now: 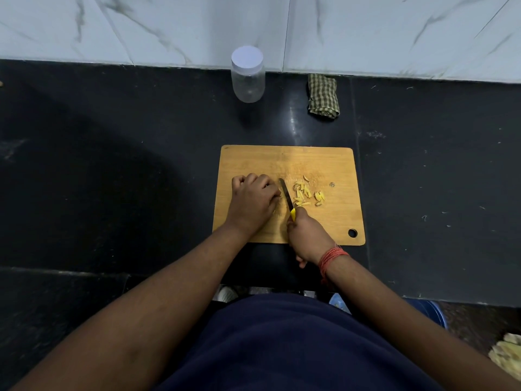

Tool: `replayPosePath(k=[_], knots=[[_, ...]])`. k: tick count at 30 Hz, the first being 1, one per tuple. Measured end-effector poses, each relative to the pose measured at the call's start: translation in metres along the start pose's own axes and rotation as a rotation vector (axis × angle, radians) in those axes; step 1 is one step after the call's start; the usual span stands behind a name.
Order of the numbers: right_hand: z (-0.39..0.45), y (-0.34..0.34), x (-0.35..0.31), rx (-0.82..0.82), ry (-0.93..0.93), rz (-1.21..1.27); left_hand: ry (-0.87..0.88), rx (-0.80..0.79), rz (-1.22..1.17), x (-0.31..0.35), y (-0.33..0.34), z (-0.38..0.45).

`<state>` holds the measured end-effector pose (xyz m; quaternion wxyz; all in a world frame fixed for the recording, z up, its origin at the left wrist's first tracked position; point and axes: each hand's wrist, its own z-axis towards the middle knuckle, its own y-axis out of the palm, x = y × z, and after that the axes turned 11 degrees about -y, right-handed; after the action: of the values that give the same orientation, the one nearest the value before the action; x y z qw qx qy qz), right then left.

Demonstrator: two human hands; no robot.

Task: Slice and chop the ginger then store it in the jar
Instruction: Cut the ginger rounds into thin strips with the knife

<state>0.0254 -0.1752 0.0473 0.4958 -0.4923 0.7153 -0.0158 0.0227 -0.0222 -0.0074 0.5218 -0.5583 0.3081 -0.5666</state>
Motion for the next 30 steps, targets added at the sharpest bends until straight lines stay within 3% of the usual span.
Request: replayPosePath(k=[25,30], knots=[[0.011,0.005,-0.012,-0.071,0.031,-0.106,0.043,0.006,0.032,-0.001,0.007,0.001],[-0.003,0.006,-0.013,-0.001,0.086,-0.111,0.033,0.019,0.063,0.004,0.005,0.001]])
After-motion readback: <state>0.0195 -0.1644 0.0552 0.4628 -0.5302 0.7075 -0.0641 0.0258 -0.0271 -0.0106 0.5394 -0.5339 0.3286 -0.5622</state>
